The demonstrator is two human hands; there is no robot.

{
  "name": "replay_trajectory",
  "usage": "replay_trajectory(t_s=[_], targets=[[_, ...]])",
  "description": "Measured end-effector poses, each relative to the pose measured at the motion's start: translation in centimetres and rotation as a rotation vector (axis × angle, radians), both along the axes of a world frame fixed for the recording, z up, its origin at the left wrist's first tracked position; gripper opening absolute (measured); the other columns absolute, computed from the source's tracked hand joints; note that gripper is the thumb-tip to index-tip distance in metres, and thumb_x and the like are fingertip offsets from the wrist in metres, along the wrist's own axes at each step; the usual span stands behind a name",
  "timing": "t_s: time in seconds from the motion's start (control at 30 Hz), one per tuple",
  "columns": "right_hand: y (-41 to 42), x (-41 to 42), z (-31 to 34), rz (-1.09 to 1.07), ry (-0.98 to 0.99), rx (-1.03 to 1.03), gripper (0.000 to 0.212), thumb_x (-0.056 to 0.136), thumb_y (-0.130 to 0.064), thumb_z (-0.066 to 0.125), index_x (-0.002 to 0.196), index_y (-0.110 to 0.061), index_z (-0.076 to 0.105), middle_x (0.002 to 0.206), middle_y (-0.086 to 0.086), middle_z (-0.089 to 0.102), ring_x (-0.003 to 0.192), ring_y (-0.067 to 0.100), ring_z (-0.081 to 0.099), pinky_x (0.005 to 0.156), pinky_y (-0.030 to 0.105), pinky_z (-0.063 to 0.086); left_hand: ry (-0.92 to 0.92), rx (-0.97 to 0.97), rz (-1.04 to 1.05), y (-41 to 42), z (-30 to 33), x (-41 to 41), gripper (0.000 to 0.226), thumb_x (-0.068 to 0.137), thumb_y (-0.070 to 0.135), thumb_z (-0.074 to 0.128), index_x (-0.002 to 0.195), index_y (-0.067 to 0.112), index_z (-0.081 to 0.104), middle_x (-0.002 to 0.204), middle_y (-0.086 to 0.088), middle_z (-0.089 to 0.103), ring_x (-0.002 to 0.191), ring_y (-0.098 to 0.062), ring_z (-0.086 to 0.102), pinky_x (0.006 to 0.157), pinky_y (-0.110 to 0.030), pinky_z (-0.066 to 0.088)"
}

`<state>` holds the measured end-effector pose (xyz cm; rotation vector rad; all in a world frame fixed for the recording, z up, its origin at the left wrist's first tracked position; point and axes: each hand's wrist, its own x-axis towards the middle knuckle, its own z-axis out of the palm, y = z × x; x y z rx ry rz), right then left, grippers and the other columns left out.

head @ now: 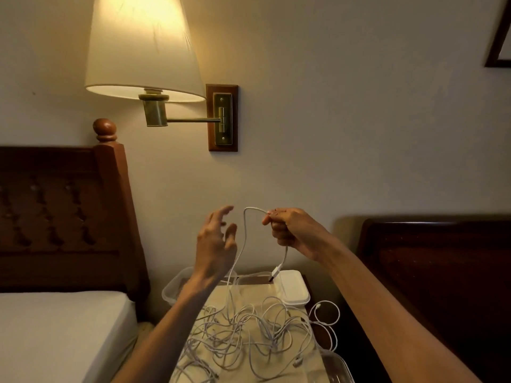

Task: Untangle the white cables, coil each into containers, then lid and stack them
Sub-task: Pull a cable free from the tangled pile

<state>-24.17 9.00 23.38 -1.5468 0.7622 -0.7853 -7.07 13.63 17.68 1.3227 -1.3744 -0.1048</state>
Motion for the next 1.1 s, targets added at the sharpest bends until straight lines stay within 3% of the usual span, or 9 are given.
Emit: replay_trajectory(t_s=[0.07,0.2,0.37,0.5,0.63,0.73,0.83,0.93,1.1], targets=[[0.2,0.0,-0.1,0.021,0.05,-0.044,0.03,0.104,-0.016,0.036,0.088,-0.005,0.058,0.054,-0.004,0.03,0.05,0.01,0.025,0.049,0.024,0.022,-0.209,0.019,-0.141,-1.3,0.5,0.3,0.044,0.097,0.007,0.051,0.14,0.017,0.047,0.138,0.003,0.049,0.123,-0.009,0.046,0.098,-0.021,0.04],[0.2,-0.6,-0.6,0.018,0.048,-0.024,0.031,0.104,-0.014,0.034,0.083,-0.008,0.057,0.055,-0.004,0.031,0.048,0.008,0.027,0.047,0.021,0.023,-0.366,-0.019,-0.297,-3.2,0.9,0.9,0.016,0.1,0.013,0.046,0.098,0.015,0.062,0.087,0.003,0.063,0.076,-0.005,0.057,0.069,-0.025,0.044],[0.2,-1.1,-1.9,0.072,0.003,0.07,0.037,0.107,-0.024,0.029,0.079,-0.015,0.051,0.058,-0.004,0.032,0.049,0.008,0.025,0.047,0.022,0.021,-0.603,-0.164,-0.237,-4.8,3.0,2.1,0.027,0.101,0.026,0.042,0.09,0.009,0.06,0.086,0.003,0.06,0.075,-0.014,0.054,0.066,-0.026,0.043],[0.4,-1.7,-1.7,0.021,-0.028,0.056,0.039,0.107,-0.024,0.028,0.075,-0.016,0.049,0.056,-0.003,0.027,0.046,0.009,0.019,0.044,0.023,0.015,-0.576,-0.173,-0.166,-4.8,3.6,3.8,0.03,0.101,0.034,0.043,0.088,0.012,0.06,0.084,0.007,0.059,0.072,-0.014,0.054,0.063,-0.029,0.044],[-0.4,-2.2,-0.6,-0.117,-0.16,0.016,0.04,0.106,-0.019,0.028,0.072,-0.015,0.049,0.05,-0.005,0.025,0.04,0.008,0.016,0.041,0.023,0.012,-0.473,0.022,-0.277,-3.7,2.7,4.2,0.029,0.099,0.035,0.049,0.081,0.015,0.06,0.064,0.006,0.053,0.054,-0.011,0.044,0.052,-0.026,0.033],[-1.4,-3.0,0.4,-0.177,-0.258,0.017,0.04,0.106,-0.021,0.027,0.073,-0.015,0.048,0.047,-0.007,0.025,0.036,0.006,0.016,0.038,0.021,0.013,-0.404,0.1,-0.315,-2.6,0.7,5.9,0.035,0.097,0.048,0.043,0.072,0.027,0.055,0.063,0.006,0.05,0.057,-0.01,0.042,0.055,-0.03,0.036],[-2.1,-4.0,0.9,-0.206,-0.319,0.05,0.039,0.106,-0.024,0.028,0.073,-0.016,0.047,0.046,-0.008,0.024,0.035,0.006,0.016,0.036,0.02,0.014,-0.328,0.133,-0.272,-1.5,-0.9,7.4,0.033,0.101,0.037,0.045,0.072,0.027,0.056,0.061,0.008,0.05,0.056,-0.006,0.042,0.053,-0.028,0.034],[-1.9,-3.7,0.6,-0.157,-0.311,0.112,0.041,0.106,-0.029,0.032,0.07,-0.019,0.046,0.047,-0.007,0.024,0.037,0.007,0.018,0.037,0.021,0.017,-0.211,0.083,-0.078,-1.5,-0.6,6.4,0.037,0.1,0.023,0.048,0.064,0.022,0.053,0.056,0.006,0.05,0.049,-0.007,0.039,0.049,-0.023,0.029],[-1.2,-3.6,0.1,0.024,-0.379,0.292,0.04,0.105,-0.027,0.036,0.068,-0.017,0.046,0.051,-0.006,0.021,0.041,0.007,0.021,0.043,0.02,0.025,-0.188,0.12,0.044,-2.0,-0.4,6.8,0.042,0.1,0.03,0.047,0.059,0.023,0.05,0.053,0.008,0.048,0.049,-0.01,0.039,0.05,-0.03,0.029]])
